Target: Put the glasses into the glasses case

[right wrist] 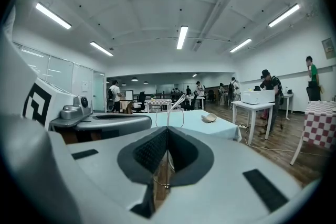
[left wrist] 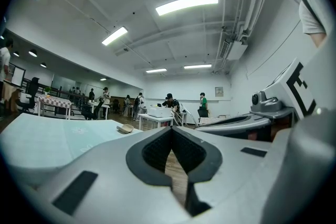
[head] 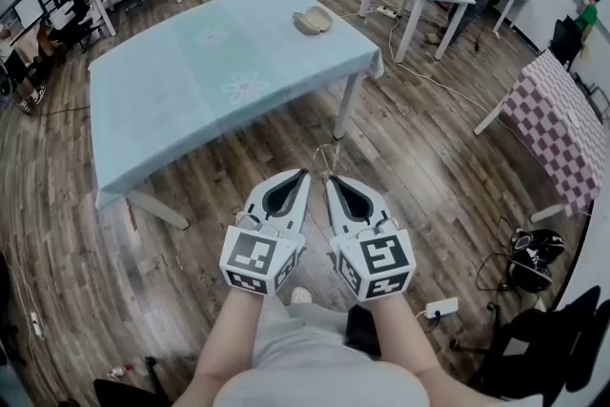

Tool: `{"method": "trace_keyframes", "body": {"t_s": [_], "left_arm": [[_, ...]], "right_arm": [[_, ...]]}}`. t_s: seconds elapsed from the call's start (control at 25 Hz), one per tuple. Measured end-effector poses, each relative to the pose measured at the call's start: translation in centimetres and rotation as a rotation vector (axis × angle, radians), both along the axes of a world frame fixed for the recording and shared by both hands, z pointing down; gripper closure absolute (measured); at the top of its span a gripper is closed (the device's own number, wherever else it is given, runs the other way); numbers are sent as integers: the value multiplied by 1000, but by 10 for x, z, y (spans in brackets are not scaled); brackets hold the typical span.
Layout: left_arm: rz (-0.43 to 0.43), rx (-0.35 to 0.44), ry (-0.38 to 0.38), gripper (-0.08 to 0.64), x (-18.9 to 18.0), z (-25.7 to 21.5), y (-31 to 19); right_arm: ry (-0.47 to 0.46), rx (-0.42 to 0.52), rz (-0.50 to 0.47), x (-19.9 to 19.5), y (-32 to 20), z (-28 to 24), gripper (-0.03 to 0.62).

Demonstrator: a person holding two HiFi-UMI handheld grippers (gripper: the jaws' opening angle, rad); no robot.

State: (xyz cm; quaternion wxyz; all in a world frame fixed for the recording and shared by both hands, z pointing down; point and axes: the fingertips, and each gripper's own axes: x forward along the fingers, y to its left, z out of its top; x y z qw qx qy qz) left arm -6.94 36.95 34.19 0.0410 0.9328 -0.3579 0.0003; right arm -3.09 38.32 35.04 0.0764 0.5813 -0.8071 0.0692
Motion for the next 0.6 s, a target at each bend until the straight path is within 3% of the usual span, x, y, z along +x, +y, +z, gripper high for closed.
{"method": "trace_keyframes", "body": {"t_s": [0.6], "left_arm": [[23,35,-7,552,24,-9,-34]], "right_arm": [[-13,27,24,24,-29,-6,583]]}}
